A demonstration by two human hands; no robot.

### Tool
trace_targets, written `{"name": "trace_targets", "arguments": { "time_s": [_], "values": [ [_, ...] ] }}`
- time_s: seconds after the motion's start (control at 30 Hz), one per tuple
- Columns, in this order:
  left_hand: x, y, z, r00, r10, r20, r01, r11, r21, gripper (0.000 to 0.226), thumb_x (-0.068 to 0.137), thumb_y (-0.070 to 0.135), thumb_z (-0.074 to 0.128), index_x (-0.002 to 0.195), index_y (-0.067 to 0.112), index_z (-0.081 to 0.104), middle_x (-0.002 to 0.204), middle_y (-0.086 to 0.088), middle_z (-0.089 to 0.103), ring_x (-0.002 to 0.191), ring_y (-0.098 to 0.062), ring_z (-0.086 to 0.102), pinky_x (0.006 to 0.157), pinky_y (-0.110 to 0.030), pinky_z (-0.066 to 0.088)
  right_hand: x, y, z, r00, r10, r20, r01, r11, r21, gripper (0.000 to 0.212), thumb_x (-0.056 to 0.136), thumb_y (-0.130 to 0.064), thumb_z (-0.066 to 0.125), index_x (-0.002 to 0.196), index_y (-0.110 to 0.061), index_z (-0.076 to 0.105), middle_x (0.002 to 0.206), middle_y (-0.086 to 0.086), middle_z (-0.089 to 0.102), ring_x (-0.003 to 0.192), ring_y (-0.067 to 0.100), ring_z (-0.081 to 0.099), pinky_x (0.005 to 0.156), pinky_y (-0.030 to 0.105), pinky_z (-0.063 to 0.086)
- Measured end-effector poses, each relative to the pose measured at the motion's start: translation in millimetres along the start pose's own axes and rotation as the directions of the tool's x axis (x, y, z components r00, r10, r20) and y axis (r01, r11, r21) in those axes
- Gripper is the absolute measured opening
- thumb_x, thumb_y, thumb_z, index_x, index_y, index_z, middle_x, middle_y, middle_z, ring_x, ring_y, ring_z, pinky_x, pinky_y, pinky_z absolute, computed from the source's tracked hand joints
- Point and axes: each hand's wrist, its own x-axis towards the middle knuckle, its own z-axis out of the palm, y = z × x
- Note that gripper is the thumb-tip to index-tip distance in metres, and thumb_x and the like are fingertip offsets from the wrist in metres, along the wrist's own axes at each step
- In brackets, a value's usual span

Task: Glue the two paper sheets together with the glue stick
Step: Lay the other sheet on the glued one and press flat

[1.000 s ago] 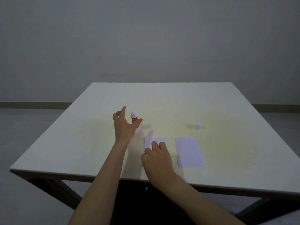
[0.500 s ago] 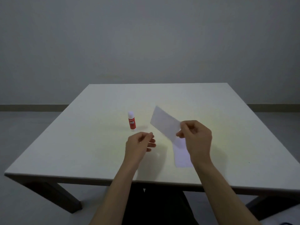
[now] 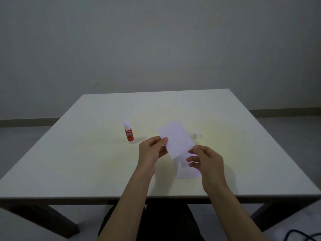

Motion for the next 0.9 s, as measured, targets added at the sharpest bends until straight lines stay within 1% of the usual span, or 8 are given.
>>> {"name": "trace_targets", "arguments": {
  "time_s": [0.13, 0.23, 0.3, 0.4, 0.5, 0.7, 0.8, 0.9],
  "values": [
    [3.8, 7.0, -0.9, 0.999, 0.017, 0.045, -0.02, 0.998, 0.059, 0.009, 0.082, 0.01, 0.067, 0.089, 0.006, 0.072, 0.09, -0.013, 0.075, 0.076, -0.022, 0.071, 0.069, -0.022, 0.059, 10.8, -19.3, -5.3, 0.991, -0.108, 0.082, 0.127, 0.956, -0.265, 0.013, 0.085, -0.014, 0.064, 0.079, -0.02, 0.074, 0.072, 0.001, 0.071, 0.051, 0.01, 0.056, 0.049, 0.023, 0.045],
    [4.6, 13.1, 1.0, 0.994, 0.01, 0.109, -0.022, 0.994, 0.108, 0.01, 0.082, 0.01, 0.068, 0.089, 0.004, 0.072, 0.088, -0.012, 0.075, 0.074, -0.022, 0.072, 0.07, -0.023, 0.059, 24.8, -36.2, -7.4, 0.982, -0.064, 0.179, 0.116, 0.947, -0.299, 0.016, 0.085, -0.012, 0.064, 0.073, -0.017, 0.074, 0.07, 0.0, 0.068, 0.054, 0.015, 0.051, 0.05, 0.023, 0.039],
    [4.3, 14.2, 3.7, 0.992, 0.012, 0.124, -0.029, 0.99, 0.136, 0.005, 0.08, 0.012, 0.071, 0.08, 0.007, 0.071, 0.077, -0.005, 0.075, 0.067, -0.018, 0.071, 0.067, -0.022, 0.059, 31.7, -40.6, -8.2, 0.977, -0.044, 0.208, 0.109, 0.944, -0.311, 0.014, 0.083, -0.01, 0.065, 0.071, -0.012, 0.072, 0.065, -0.002, 0.066, 0.052, 0.015, 0.049, 0.047, 0.022, 0.038],
    [3.6, 10.3, 4.0, 0.996, 0.029, 0.085, -0.047, 0.974, 0.222, 0.011, 0.076, 0.015, 0.075, 0.068, 0.012, 0.069, 0.059, 0.007, 0.072, 0.056, -0.009, 0.069, 0.057, -0.017, 0.056, 37.0, -38.3, -12.4, 0.977, -0.043, 0.207, 0.112, 0.936, -0.335, 0.016, 0.081, -0.006, 0.067, 0.066, -0.01, 0.071, 0.053, -0.005, 0.061, 0.046, 0.013, 0.044, 0.041, 0.02, 0.035],
    [1.8, 2.7, 2.5, 0.998, 0.011, 0.067, -0.03, 0.955, 0.294, 0.011, 0.075, 0.017, 0.076, 0.067, 0.013, 0.069, 0.059, 0.007, 0.073, 0.058, -0.008, 0.071, 0.052, -0.016, 0.051, 38.8, -31.2, -19.9, 0.981, -0.019, 0.195, 0.094, 0.918, -0.384, 0.019, 0.079, -0.003, 0.068, 0.061, -0.011, 0.07, 0.044, -0.008, 0.059, 0.043, 0.012, 0.043, 0.04, 0.022, 0.033],
    [-1.8, -9.9, 0.5, 0.996, -0.042, 0.076, 0.005, 0.902, 0.433, 0.012, 0.073, 0.02, 0.077, 0.064, 0.016, 0.071, 0.064, 0.004, 0.075, 0.063, -0.012, 0.074, 0.051, -0.015, 0.043, 40.0, -16.8, -32.8, 0.984, 0.031, 0.175, 0.065, 0.854, -0.516, 0.017, 0.075, -0.005, 0.072, 0.059, -0.005, 0.066, 0.056, 0.007, 0.064, 0.045, 0.018, 0.043, 0.043, 0.026, 0.033],
    [-0.8, -13.3, -1.1, 0.997, -0.038, 0.067, 0.001, 0.877, 0.48, 0.014, 0.07, 0.019, 0.079, 0.06, 0.014, 0.071, 0.061, 0.004, 0.074, 0.06, -0.013, 0.073, 0.046, -0.008, 0.04, 40.5, -11.0, -36.1, 0.982, 0.026, 0.188, 0.089, 0.811, -0.578, 0.019, 0.074, -0.007, 0.074, 0.057, -0.007, 0.067, 0.054, 0.004, 0.065, 0.041, 0.015, 0.044, 0.043, 0.025, 0.035],
    [1.0, -16.5, -0.5, 0.998, -0.025, 0.063, -0.012, 0.848, 0.53, 0.013, 0.068, 0.019, 0.081, 0.064, 0.01, 0.073, 0.062, 0.001, 0.075, 0.059, -0.013, 0.073, 0.061, -0.016, 0.049, 40.5, -7.0, -37.4, 0.983, 0.024, 0.184, 0.094, 0.789, -0.607, 0.019, 0.074, -0.008, 0.074, 0.057, -0.008, 0.067, 0.042, -0.006, 0.06, 0.032, 0.006, 0.043, 0.037, 0.018, 0.034]
  ]
}}
